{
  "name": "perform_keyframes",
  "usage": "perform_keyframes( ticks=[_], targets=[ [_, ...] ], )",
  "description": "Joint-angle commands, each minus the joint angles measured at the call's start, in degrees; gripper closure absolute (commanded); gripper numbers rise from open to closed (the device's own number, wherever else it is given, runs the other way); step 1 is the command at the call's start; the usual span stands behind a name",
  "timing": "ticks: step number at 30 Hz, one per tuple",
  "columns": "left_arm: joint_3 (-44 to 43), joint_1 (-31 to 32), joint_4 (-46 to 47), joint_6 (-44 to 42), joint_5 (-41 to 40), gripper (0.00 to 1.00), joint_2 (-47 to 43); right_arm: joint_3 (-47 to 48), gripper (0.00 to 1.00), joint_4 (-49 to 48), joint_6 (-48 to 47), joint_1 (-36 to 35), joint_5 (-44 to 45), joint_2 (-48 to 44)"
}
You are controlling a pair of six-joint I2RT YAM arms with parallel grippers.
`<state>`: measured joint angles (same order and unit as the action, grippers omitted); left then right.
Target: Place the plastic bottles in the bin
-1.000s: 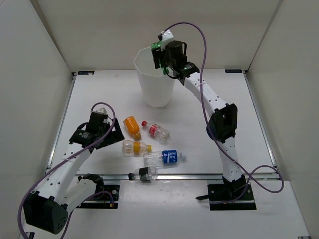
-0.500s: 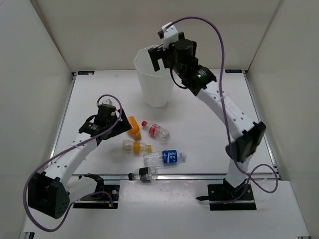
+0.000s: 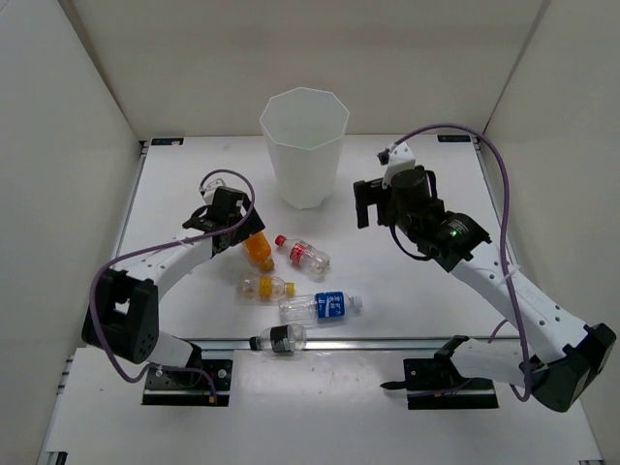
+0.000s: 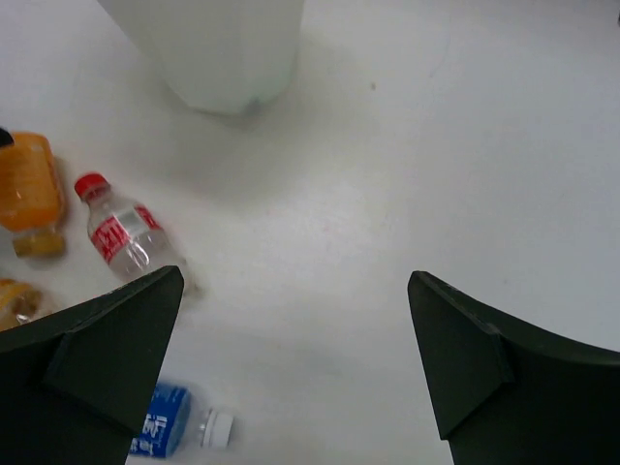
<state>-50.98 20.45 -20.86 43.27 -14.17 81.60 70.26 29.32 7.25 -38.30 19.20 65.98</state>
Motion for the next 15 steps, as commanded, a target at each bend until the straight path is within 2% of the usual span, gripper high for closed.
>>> perform_keyframes(
  ticks=[1,5,7,8,9,11,14,15],
  targets=[
    [-3.16,-0.85,1.88,1.12,-0.77,0.01,3.38,-3.10,0.01,2.05,6.90,1.82,-1.97,-3.92],
    [0.26,0.90,5.12,1.99,-0.94,0.03,4.27,-5.56,0.01,1.88,8.65,4.20,-3.64,-6.73],
    [0.88,1.35,6.18,2.35,-1.82,0.09,4.88,-6.36,0.01,1.97,7.96,4.20,-4.61,-7.09],
    [0.71,1.09,6.45,2.26,-1.91,0.17,5.40,-7.15,0.00,1.79,7.35,3.33,-5.39,-7.44],
    [0.62,1.09,7.14,2.35,-1.56,0.19,6.19,-8.11,0.00,1.01,7.00,1.84,-5.84,-7.70],
    [-0.25,0.91,8.72,1.65,-0.95,0.41,6.81,-9.87,0.01,0.30,5.95,-0.09,-6.54,-7.26],
    [-3.23,0.56,6.55,0.16,-0.07,0.60,9.01,-10.14,0.01,1.17,5.41,-1.86,-6.72,-6.04],
    [-4.20,-0.05,5.14,0.41,0.02,0.63,9.36,-9.97,0.00,1.26,5.24,-1.43,-7.68,-6.03]
  ],
)
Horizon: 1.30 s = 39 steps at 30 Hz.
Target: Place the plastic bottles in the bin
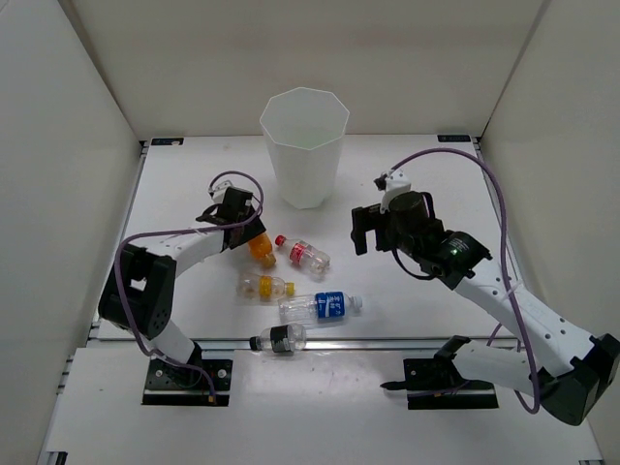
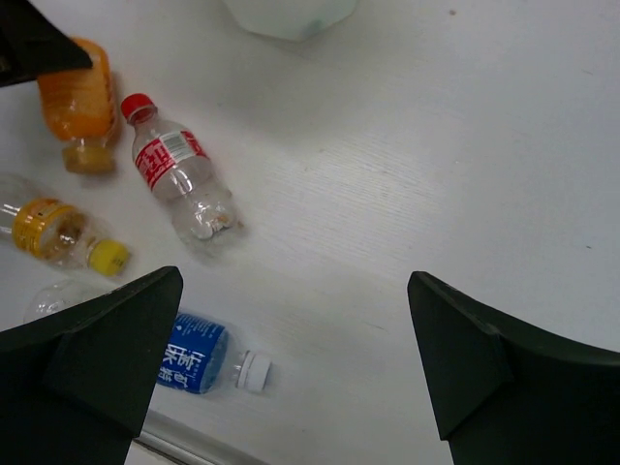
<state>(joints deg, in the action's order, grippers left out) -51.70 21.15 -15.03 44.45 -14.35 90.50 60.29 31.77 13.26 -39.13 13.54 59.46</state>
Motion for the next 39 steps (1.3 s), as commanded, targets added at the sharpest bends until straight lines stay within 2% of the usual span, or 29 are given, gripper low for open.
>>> perform_keyframes(
  ticks=[1,7,11,13,18,20,26,33,36,38,39],
  targets=[
    [-3.41,-0.67,-0.62,-0.76,0.37,0.67,0.21,-0.09,0.00,-1.10,-1.38,-0.94,-2.29,0.31],
    [-2.61,-3.04,-0.62,-0.94,1.78,0.79,-9.71,-0.44,0.01,-6.72,-6.40,-4.98,-9.49,0.91],
    [-4.19,-2.52,-3.17,-1.20,3.62,0.79,-17.09,1.58,0.01,-10.32,-8.06,-6.47,-15.89,5.13],
    [-4.29,-1.46,-3.69,-0.68,4.94,0.79,-20.08,1.58,0.01,-15.22,-9.82,-7.70,-19.67,7.24],
    [-3.32,1.25,-1.42,1.96,13.98,0.78,-25.98,4.56,0.01,-23.41,-10.53,-10.78,-25.74,13.65],
    [-2.44,2.58,-0.70,2.75,16.10,0.78,-27.21,5.18,0.01,-27.88,-8.87,-10.79,-26.19,15.59],
    [-1.03,8.29,2.89,4.59,18.65,0.82,-29.58,6.95,0.01,-33.50,-2.98,-10.79,-28.12,19.64],
    [0.72,9.44,4.65,6.43,19.89,0.82,-32.22,6.59,0.01,-35.20,-0.16,-11.40,-24.62,21.05],
    [1.25,9.96,5.27,6.79,20.50,0.82,-33.45,4.84,0.09,-37.12,2.03,-10.44,-24.79,21.83],
    [1.34,10.32,5.18,6.80,19.63,0.82,-33.63,4.66,0.28,-37.92,2.74,-10.35,-24.27,21.31],
    [1.52,9.97,4.75,7.23,19.71,0.82,-34.16,4.66,0.34,-38.10,3.00,-10.09,-24.26,21.31]
  ],
)
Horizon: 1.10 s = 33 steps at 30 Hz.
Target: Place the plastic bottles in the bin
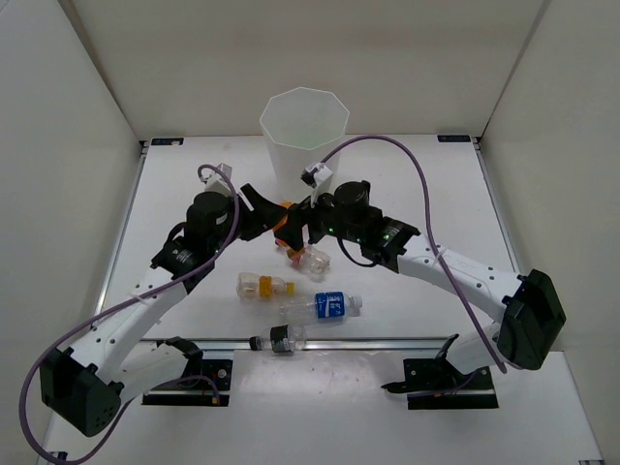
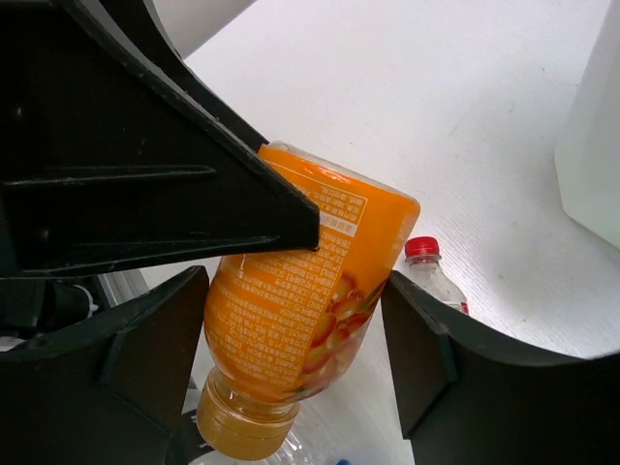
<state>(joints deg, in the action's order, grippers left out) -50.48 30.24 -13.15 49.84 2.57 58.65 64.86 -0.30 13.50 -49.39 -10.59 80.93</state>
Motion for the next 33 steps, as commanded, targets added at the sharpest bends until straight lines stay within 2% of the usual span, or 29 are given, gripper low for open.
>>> perform_keyframes(
  ticks=[1,4,5,6,7,8,13,15,21,23,26,30,31,32,33],
  targets=[
    [0.55,0.70,3.30,1.83,3.58,0.82,-2.58,0.09,0.37,-6.03,2.76,0.08,0.30,-0.24],
    [0.73,0.26,4.10,1.83,3.85,0.75,-3.89,0.44,0.59,-5.24,2.50,0.34,1.88,-0.76],
    [0.65,0.17,4.18,1.31,4.02,0.61,-3.72,0.88,0.69,-4.98,2.24,0.34,1.71,-0.77],
    [0.47,0.26,4.27,1.13,4.37,0.54,-4.16,1.06,0.75,-4.46,2.32,0.69,1.71,-0.86],
    [0.82,0.00,4.36,1.04,4.64,0.30,-4.51,1.49,0.83,-4.19,2.06,1.22,1.71,-1.20],
    [0.30,-0.18,4.10,0.78,4.99,0.02,-5.03,2.28,0.85,-4.10,1.97,1.74,1.02,-1.03],
    [-0.67,-5.44,-0.55,-1.15,4.29,0.01,-8.90,10.71,0.94,2.64,-2.14,6.92,-1.09,1.07],
    [-1.55,-7.64,-4.68,-3.51,2.45,0.01,-10.40,18.07,0.94,6.43,-4.79,9.21,-0.66,3.09],
    [-2.44,-10.29,-24.97,-12.13,-8.97,0.01,-7.77,42.08,0.89,14.09,-13.05,15.80,2.50,19.23],
    [-0.77,-10.81,-28.06,-13.98,-9.25,0.01,-5.84,51.98,0.88,15.93,-14.88,17.04,3.55,25.03],
    [2.30,-11.52,-29.75,-12.33,-7.15,0.02,-4.95,62.37,0.83,17.17,-17.79,18.62,6.80,33.23],
    [5.12,-11.26,-29.22,-9.16,-4.68,0.02,-5.30,65.12,0.69,11.46,-17.98,20.82,7.70,38.33],
    [5.56,-11.25,-29.65,-8.80,-4.85,0.01,-5.13,65.22,0.60,10.59,-17.28,21.69,7.08,39.65],
    [5.83,-11.43,-29.74,-8.36,-4.51,0.01,-4.87,65.65,0.46,9.71,-17.36,21.96,5.51,40.44],
    [6.53,-11.17,-29.74,-8.36,-4.50,0.02,-4.34,65.83,0.38,9.35,-17.10,22.22,5.67,40.45]
  ],
)
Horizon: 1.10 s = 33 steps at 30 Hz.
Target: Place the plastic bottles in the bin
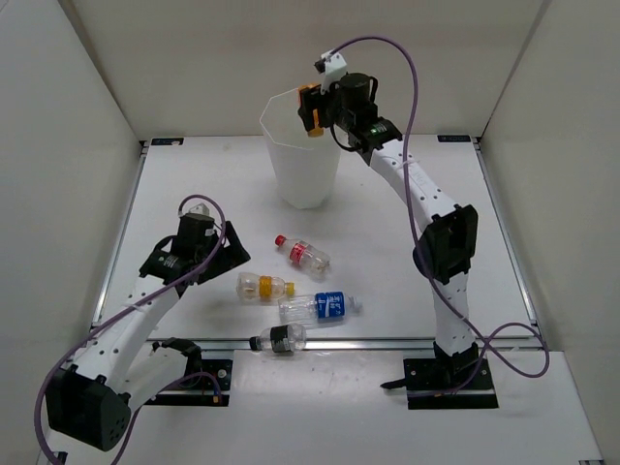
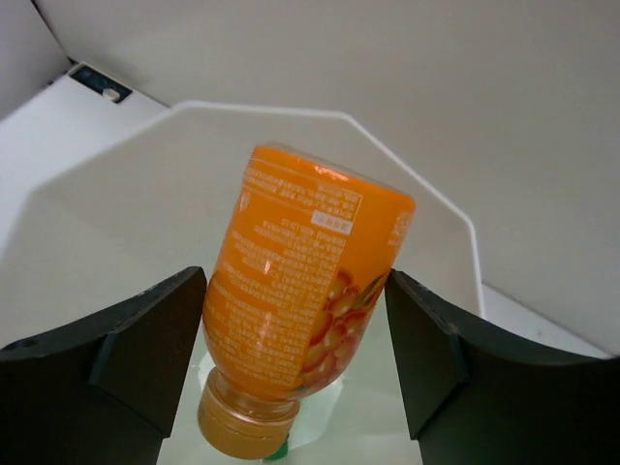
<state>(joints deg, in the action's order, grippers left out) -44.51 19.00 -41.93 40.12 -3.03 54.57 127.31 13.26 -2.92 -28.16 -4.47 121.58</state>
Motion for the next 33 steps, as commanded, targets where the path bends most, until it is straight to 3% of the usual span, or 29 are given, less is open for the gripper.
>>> perform_keyframes(
  ticks=[1,2,4,10,14,16,20,23,26,33],
  targets=[
    [0.83,0.07,-0.52,1.89,1.70,0.01,-0.16,3.21,0.27,-4.55,-0.69,1.27,-1.32,0.49],
    [1.44,0.33,0.00,1.63,2.67,0.02,-0.16,2.86,0.13,-4.64,-0.86,1.27,-2.55,-0.20],
    [1.62,0.68,0.97,0.32,2.76,0.01,0.45,2.60,0.01,-4.56,-0.86,1.53,-4.39,-1.16],
    [0.04,1.21,0.44,-4.96,4.88,0.01,2.13,-0.91,0.01,1.06,-4.19,0.31,-9.41,-8.36],
    [-0.84,1.04,-0.69,-5.40,3.39,0.01,0.55,-7.32,0.01,7.29,-7.88,-2.85,-5.57,-16.35],
    [0.47,0.60,-1.22,-4.44,4.08,0.02,-1.21,-16.77,0.01,8.45,-9.72,-6.80,-2.76,-21.17],
    [3.72,0.15,-2.80,-2.50,3.82,0.01,-4.20,-35.26,0.01,5.12,-11.85,-15.50,12.53,-34.10],
    [4.34,0.33,-6.13,-1.10,3.12,0.01,-7.45,-47.02,0.01,5.90,-5.20,-17.80,9.07,-38.42],
    [4.52,-0.55,-9.38,-1.00,1.98,0.01,-9.91,-55.47,0.01,1.53,1.31,-17.28,0.97,-39.75],
    [8.73,0.86,-14.58,3.65,2.23,0.02,-16.15,-62.88,0.01,-7.27,2.30,-18.15,0.34,-30.98]
  ],
)
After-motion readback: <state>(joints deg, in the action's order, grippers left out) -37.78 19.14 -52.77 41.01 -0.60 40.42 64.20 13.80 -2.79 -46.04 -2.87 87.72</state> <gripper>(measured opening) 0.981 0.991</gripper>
